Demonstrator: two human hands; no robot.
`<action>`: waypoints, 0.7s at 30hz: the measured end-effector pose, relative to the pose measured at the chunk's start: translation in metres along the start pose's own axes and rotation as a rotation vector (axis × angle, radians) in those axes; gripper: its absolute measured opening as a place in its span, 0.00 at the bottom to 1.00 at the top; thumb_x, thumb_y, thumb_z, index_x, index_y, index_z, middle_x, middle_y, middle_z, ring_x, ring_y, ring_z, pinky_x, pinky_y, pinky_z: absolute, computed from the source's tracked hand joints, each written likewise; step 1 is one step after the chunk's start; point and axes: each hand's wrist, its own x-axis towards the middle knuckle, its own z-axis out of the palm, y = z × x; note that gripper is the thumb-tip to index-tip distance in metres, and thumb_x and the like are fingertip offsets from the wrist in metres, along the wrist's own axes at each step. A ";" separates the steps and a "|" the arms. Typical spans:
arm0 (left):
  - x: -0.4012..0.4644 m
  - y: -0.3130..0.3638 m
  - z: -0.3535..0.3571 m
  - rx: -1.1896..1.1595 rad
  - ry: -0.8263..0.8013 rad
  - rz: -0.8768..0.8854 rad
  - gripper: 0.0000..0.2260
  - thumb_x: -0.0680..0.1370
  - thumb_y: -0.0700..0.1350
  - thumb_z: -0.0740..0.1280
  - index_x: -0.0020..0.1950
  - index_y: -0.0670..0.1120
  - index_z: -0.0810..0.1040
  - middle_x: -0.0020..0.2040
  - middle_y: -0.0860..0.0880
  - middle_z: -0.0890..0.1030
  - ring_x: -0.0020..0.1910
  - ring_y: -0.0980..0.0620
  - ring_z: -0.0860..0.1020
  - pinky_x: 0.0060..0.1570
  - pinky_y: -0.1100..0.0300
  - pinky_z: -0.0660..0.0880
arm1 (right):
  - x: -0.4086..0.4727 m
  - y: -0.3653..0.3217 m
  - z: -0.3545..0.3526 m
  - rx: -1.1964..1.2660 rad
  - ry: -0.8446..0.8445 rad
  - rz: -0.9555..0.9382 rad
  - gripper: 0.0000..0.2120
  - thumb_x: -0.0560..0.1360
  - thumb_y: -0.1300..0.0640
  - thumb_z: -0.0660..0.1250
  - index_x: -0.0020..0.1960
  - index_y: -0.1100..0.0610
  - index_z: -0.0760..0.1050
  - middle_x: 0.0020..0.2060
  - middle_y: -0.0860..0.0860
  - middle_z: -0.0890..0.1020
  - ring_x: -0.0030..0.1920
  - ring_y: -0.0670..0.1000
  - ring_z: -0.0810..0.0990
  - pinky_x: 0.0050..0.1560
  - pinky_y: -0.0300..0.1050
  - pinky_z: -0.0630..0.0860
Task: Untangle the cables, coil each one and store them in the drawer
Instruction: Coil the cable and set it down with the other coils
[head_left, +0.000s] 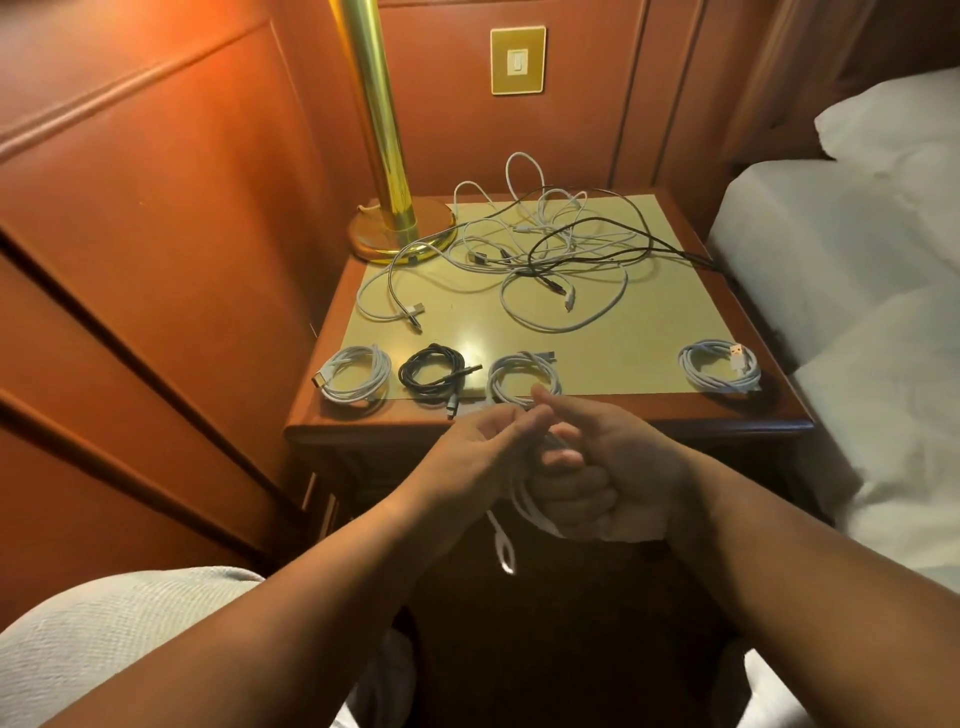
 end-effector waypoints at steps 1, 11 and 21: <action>-0.001 0.001 0.005 -0.055 0.009 -0.002 0.15 0.78 0.57 0.62 0.44 0.48 0.83 0.38 0.51 0.82 0.41 0.53 0.81 0.45 0.60 0.78 | 0.003 0.003 -0.001 0.067 -0.062 -0.028 0.26 0.81 0.36 0.55 0.37 0.55 0.52 0.24 0.49 0.56 0.23 0.47 0.55 0.24 0.41 0.53; -0.008 -0.006 0.023 -0.490 0.208 -0.256 0.20 0.83 0.58 0.58 0.50 0.44 0.82 0.36 0.49 0.79 0.34 0.54 0.77 0.33 0.61 0.72 | 0.013 0.014 0.019 0.216 -0.006 -0.477 0.19 0.82 0.46 0.56 0.39 0.57 0.72 0.31 0.51 0.67 0.32 0.49 0.68 0.38 0.43 0.70; -0.001 -0.011 0.009 -0.380 0.079 -0.293 0.08 0.82 0.42 0.61 0.46 0.48 0.78 0.34 0.50 0.74 0.28 0.56 0.67 0.29 0.63 0.60 | 0.011 0.005 0.024 -0.290 0.357 -0.656 0.17 0.78 0.44 0.56 0.40 0.57 0.67 0.31 0.51 0.67 0.32 0.52 0.67 0.36 0.47 0.66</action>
